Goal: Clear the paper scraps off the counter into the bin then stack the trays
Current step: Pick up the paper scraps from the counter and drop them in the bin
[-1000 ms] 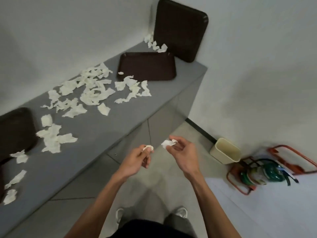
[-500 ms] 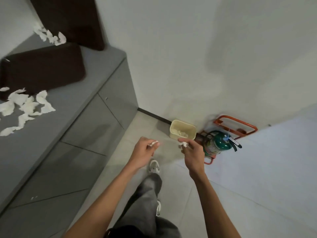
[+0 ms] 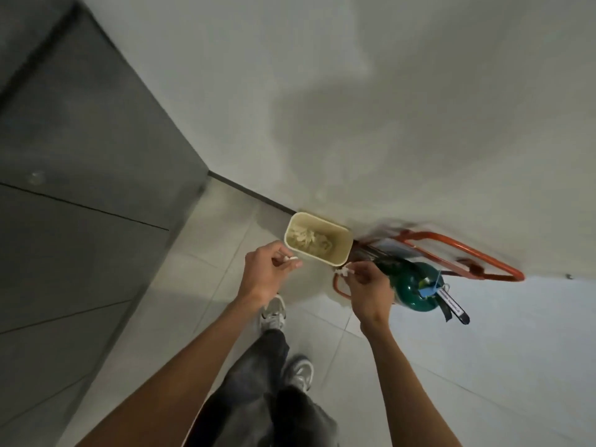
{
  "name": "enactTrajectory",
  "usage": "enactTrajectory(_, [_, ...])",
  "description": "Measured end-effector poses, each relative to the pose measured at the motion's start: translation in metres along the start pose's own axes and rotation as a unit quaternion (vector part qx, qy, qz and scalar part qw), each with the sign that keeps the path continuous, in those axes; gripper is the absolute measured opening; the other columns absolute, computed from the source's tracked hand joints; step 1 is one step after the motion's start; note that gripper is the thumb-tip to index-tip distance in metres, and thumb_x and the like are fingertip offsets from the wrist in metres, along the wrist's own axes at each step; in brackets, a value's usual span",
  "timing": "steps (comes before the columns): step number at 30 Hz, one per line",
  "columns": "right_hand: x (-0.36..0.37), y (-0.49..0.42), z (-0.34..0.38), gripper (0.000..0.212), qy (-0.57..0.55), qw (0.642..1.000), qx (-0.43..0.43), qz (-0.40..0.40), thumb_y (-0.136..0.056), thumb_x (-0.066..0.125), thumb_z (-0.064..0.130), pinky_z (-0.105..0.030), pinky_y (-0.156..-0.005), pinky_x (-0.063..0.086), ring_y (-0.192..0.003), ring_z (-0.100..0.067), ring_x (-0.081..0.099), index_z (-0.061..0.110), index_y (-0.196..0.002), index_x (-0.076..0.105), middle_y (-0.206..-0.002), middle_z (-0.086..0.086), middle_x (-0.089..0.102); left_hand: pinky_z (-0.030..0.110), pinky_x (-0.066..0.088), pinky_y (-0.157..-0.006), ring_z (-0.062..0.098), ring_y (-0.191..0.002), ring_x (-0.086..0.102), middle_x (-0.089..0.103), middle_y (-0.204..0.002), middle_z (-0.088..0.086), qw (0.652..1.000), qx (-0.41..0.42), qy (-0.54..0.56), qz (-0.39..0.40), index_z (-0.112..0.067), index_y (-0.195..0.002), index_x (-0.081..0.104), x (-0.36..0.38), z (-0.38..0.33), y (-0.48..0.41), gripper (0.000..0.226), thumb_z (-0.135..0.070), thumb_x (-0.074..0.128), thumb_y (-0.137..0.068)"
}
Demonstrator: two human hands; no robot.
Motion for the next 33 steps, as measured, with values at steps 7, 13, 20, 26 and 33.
enactTrajectory(7, [0.080, -0.149, -0.080, 0.012, 0.181, 0.981, -0.058, 0.045, -0.087, 0.076, 0.027, -0.021, -0.081, 0.043, -0.086, -0.015, 0.068, 0.022, -0.096, 0.082, -0.100, -0.002, 0.076, 0.025, 0.057, -0.084, 0.013, -0.087, 0.072, 0.077, -0.097, 0.001, 0.989, 0.080, -0.122, 0.020, -0.018, -0.098, 0.082, 0.086, 0.077, -0.126, 0.010, -0.017, 0.076, -0.089])
enactTrajectory(13, [0.155, -0.249, -0.144, 0.026, 0.279, 0.951, -0.072, 0.116, -0.079, 0.053, 0.023, -0.036, -0.075, 0.058, -0.081, -0.033, 0.069, 0.015, -0.088, 0.076, -0.091, -0.011, 0.072, 0.032, 0.043, -0.076, 0.020, -0.084, 0.053, 0.057, -0.107, 0.004, 0.930, 0.129, -0.331, 0.088, -0.016, -0.102, 0.068, 0.174, 0.139, -0.208, 0.023, -0.027, 0.048, -0.102])
enactTrajectory(20, [0.204, -0.308, -0.162, 0.038, 0.385, 0.894, -0.061, 0.221, -0.106, 0.052, 0.012, -0.034, -0.102, 0.044, -0.132, -0.035, 0.053, 0.005, -0.143, 0.056, -0.145, -0.017, 0.055, 0.040, 0.050, -0.100, 0.032, -0.122, 0.058, 0.058, -0.133, 0.018, 0.893, 0.085, -0.396, 0.195, -0.002, -0.133, 0.056, 0.237, 0.174, -0.271, 0.033, -0.013, 0.048, -0.103])
enactTrajectory(26, [0.186, -0.288, -0.131, 0.036, 0.449, 0.859, -0.092, 0.229, -0.105, 0.051, 0.019, -0.038, -0.104, 0.045, -0.131, -0.033, 0.058, 0.011, -0.139, 0.061, -0.142, -0.013, 0.061, 0.041, 0.053, -0.092, 0.033, -0.114, 0.062, 0.063, -0.122, 0.017, 0.908, 0.069, -0.358, 0.206, -0.007, -0.107, 0.060, 0.207, 0.149, -0.257, 0.016, -0.017, 0.052, -0.098])
enactTrajectory(33, [0.115, -0.184, -0.024, 0.041, 0.288, 0.926, -0.184, 0.164, -0.100, 0.058, 0.026, -0.050, -0.099, 0.056, -0.117, -0.035, 0.066, 0.021, -0.140, 0.056, -0.128, -0.012, 0.071, 0.043, 0.053, -0.097, 0.027, -0.126, 0.055, 0.060, -0.139, 0.007, 0.926, 0.144, -0.338, 0.085, -0.020, -0.142, 0.055, 0.092, 0.065, -0.163, 0.041, -0.028, 0.048, -0.102])
Point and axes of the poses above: each hand's wrist, its own y-axis away from the middle knuckle, its own x-axis out of the palm, z = x × y, the point moved 1 cm from there along -y, towards the middle knuckle
